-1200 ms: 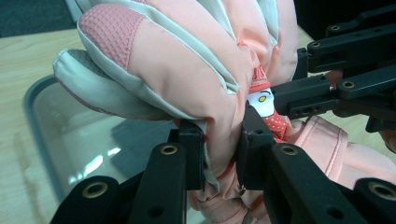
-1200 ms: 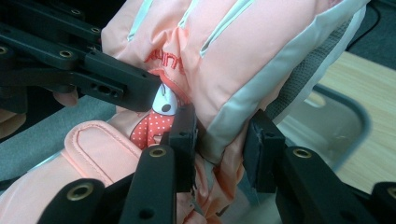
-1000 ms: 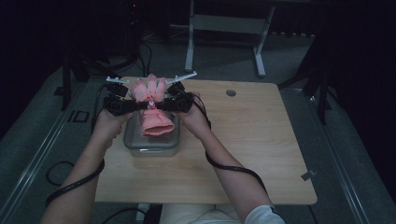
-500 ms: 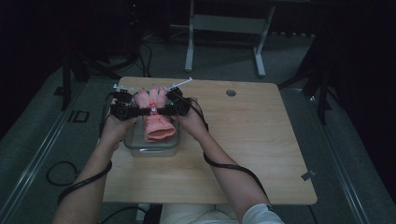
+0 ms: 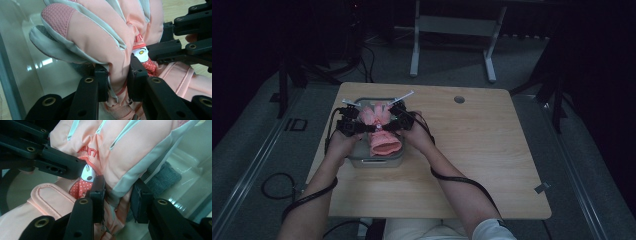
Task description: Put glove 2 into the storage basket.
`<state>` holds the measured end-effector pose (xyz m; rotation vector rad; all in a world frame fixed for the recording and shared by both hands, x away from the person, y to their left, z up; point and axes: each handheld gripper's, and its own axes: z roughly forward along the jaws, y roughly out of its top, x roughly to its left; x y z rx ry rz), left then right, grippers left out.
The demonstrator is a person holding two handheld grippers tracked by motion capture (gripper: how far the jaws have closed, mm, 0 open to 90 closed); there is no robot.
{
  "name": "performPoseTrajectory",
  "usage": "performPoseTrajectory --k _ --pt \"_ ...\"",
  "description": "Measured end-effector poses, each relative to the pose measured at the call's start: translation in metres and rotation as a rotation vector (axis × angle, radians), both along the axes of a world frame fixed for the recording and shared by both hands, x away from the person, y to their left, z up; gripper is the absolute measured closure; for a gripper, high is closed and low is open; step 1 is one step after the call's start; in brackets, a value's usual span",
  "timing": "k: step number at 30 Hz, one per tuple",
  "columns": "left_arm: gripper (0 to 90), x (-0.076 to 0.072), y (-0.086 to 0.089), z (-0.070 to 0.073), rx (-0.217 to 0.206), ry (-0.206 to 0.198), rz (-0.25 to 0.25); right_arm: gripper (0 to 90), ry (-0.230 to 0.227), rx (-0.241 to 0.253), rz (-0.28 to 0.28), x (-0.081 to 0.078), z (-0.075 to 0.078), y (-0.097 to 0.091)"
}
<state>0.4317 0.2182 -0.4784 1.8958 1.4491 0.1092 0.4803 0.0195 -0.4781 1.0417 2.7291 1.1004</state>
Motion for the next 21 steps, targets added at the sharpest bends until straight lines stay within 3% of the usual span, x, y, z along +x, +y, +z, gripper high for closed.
performPoseTrajectory --k 4,9,12,15,18,19,21 --pt "70.7 0.001 0.000 -0.002 -0.006 0.009 0.013 64.1 0.019 0.003 0.003 0.005 -0.003 -0.003" --pt "69.1 0.003 -0.003 -0.003 0.024 0.018 0.028 63.6 0.008 -0.016 -0.001 0.006 -0.004 -0.002" --pt "68.9 0.004 -0.002 -0.004 0.015 0.022 0.029 63.6 0.005 -0.013 0.003 0.007 -0.005 -0.004" --pt "63.6 0.006 -0.002 -0.006 0.026 0.032 0.045 60.1 0.004 -0.019 0.004 0.009 -0.006 -0.005" --pt "56.4 0.007 -0.005 -0.006 0.077 0.020 0.071 56.5 -0.013 -0.050 -0.005 0.011 -0.006 -0.001" --pt "49.9 0.007 -0.006 -0.006 0.108 0.015 0.077 56.0 -0.020 -0.066 -0.006 0.012 -0.005 0.002" --pt "47.0 0.008 -0.009 -0.005 0.163 0.002 0.081 55.9 -0.041 -0.089 0.000 0.011 -0.004 0.006"
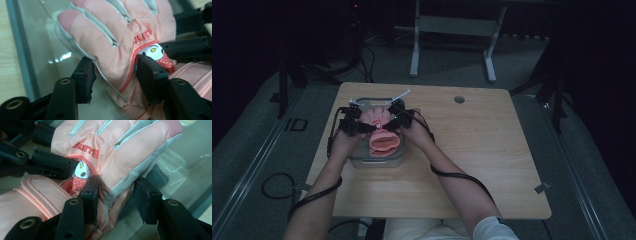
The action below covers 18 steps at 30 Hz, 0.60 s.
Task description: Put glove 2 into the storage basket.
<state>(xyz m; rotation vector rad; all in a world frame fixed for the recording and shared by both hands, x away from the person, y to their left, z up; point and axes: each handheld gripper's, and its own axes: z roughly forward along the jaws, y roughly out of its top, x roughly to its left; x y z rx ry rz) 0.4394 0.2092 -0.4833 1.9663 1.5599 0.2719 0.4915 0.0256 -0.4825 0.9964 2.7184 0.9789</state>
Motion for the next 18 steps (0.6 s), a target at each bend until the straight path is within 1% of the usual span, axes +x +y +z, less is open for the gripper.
performPoseTrajectory --k 1,2,4,6,11,15,18 --pt "47.0 0.0004 -0.0009 -0.0003 0.016 -0.002 0.002 55.9 0.000 0.000 0.000 0.0000 0.0000 0.0000" --pt "46.8 0.0008 -0.0012 -0.0008 0.019 0.001 0.009 55.7 -0.008 -0.009 -0.003 0.0001 -0.0003 0.0018" --pt "46.5 0.0007 0.0002 -0.0015 0.009 0.000 0.016 54.7 -0.007 -0.006 -0.006 0.0020 -0.0014 0.0027" --pt "45.4 -0.0007 0.0010 -0.0016 0.008 -0.008 0.012 54.0 -0.007 0.002 -0.001 0.0034 -0.0017 0.0009" --pt "45.1 -0.0014 -0.0040 -0.0025 0.073 -0.020 0.009 54.3 -0.022 -0.010 -0.004 0.0025 -0.0022 0.0014" --pt "45.2 -0.0032 -0.0056 -0.0026 0.102 -0.030 0.003 54.1 -0.023 -0.001 -0.003 0.0024 -0.0038 -0.0004" --pt "45.4 -0.0032 -0.0060 -0.0021 0.114 -0.036 0.011 54.6 -0.029 0.000 -0.007 0.0019 -0.0035 -0.0002"
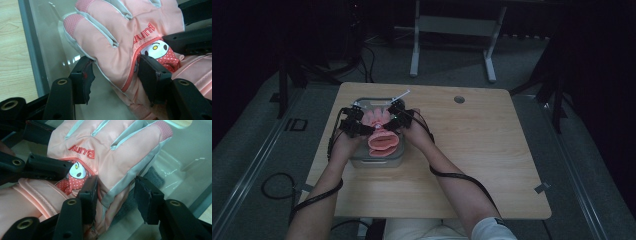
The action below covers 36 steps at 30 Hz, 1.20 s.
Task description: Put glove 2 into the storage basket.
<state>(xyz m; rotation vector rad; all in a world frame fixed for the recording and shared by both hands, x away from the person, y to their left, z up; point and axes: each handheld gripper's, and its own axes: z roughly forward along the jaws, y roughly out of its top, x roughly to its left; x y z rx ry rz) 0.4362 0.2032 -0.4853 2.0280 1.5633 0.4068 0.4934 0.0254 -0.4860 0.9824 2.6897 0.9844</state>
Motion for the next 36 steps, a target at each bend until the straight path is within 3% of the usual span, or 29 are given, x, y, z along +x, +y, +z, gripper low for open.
performPoseTrajectory --k 4,7,10,11,19,22,28,32,36 --pt "45.1 -0.004 0.000 0.002 -0.001 -0.053 -0.003 56.7 0.005 0.013 -0.007 0.000 0.002 0.001" --pt "43.2 -0.006 0.005 0.005 -0.051 -0.076 0.012 56.2 0.029 0.047 -0.007 0.000 0.007 -0.001" --pt "41.6 -0.010 0.008 0.011 -0.053 -0.127 -0.001 54.4 0.014 0.072 0.011 -0.001 0.013 -0.003" --pt "41.2 -0.010 0.007 0.013 -0.042 -0.132 0.001 53.6 0.014 0.097 0.020 -0.002 0.017 -0.003" --pt "40.1 -0.012 0.006 0.023 -0.029 -0.149 -0.016 52.8 0.009 0.133 0.038 -0.006 0.030 -0.006" --pt "39.8 -0.013 0.005 0.027 -0.036 -0.160 -0.016 51.4 0.005 0.148 0.043 -0.009 0.036 -0.007" --pt "39.8 -0.021 0.005 0.040 -0.053 -0.230 -0.010 48.9 -0.004 0.168 0.047 -0.011 0.043 -0.009" --pt "39.6 -0.025 0.003 0.046 -0.051 -0.243 -0.025 46.9 -0.024 0.178 0.046 -0.012 0.050 -0.014" --pt "38.9 -0.030 -0.001 0.051 -0.080 -0.242 -0.044 46.1 -0.026 0.186 0.052 -0.013 0.053 -0.019"
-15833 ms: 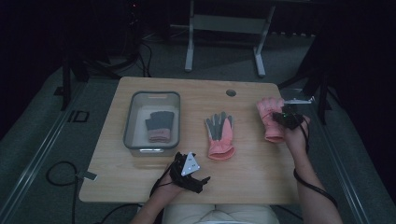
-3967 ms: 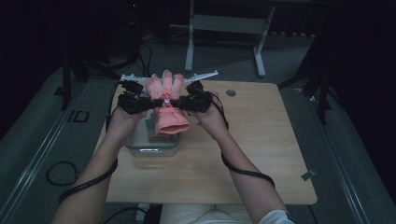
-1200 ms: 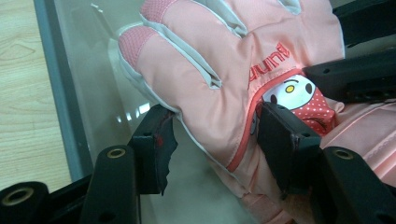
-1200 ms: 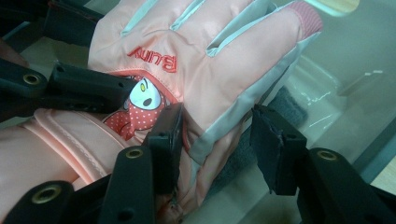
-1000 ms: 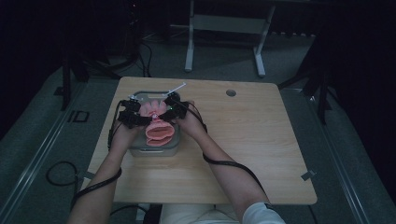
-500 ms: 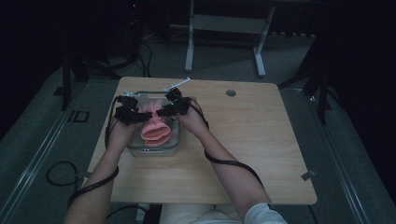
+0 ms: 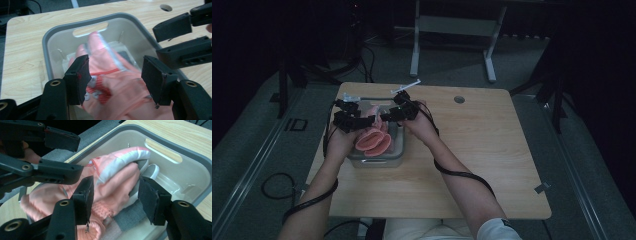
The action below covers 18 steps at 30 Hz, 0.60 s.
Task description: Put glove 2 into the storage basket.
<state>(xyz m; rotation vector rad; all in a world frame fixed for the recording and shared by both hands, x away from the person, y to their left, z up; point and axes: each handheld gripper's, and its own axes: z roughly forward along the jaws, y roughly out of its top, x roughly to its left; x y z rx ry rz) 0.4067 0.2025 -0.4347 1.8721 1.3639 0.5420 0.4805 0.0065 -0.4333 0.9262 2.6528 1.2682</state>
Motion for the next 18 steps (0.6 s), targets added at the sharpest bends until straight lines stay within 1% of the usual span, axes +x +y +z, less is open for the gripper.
performPoseTrajectory --k 3,4,8,9,11,14,16,18 --pt "38.6 -0.002 -0.004 0.002 -0.004 -0.004 -0.014 45.9 -0.004 0.006 0.002 -0.001 0.001 -0.002" --pt "38.6 -0.004 -0.008 0.003 -0.002 0.002 -0.027 45.7 -0.006 0.010 0.004 -0.002 0.002 -0.003" --pt "38.1 -0.011 -0.015 0.008 -0.027 -0.006 -0.047 44.9 -0.023 0.022 0.009 -0.006 0.008 -0.012" --pt "37.8 -0.012 -0.017 0.010 -0.030 -0.013 -0.050 44.9 -0.030 0.025 0.010 -0.007 0.010 -0.014" --pt "37.4 -0.015 -0.021 0.012 -0.028 -0.009 -0.062 43.0 -0.032 0.030 0.012 -0.008 0.012 -0.018" --pt "33.0 -0.019 -0.030 0.014 -0.015 -0.009 -0.074 39.1 -0.036 0.028 0.016 -0.010 0.013 -0.026" --pt "27.4 -0.022 -0.035 0.016 -0.021 -0.015 -0.086 36.4 -0.036 0.036 0.015 -0.010 0.013 -0.034" --pt "20.1 -0.027 -0.041 0.017 -0.024 -0.019 -0.130 31.3 -0.028 0.041 0.018 -0.009 0.011 -0.041"
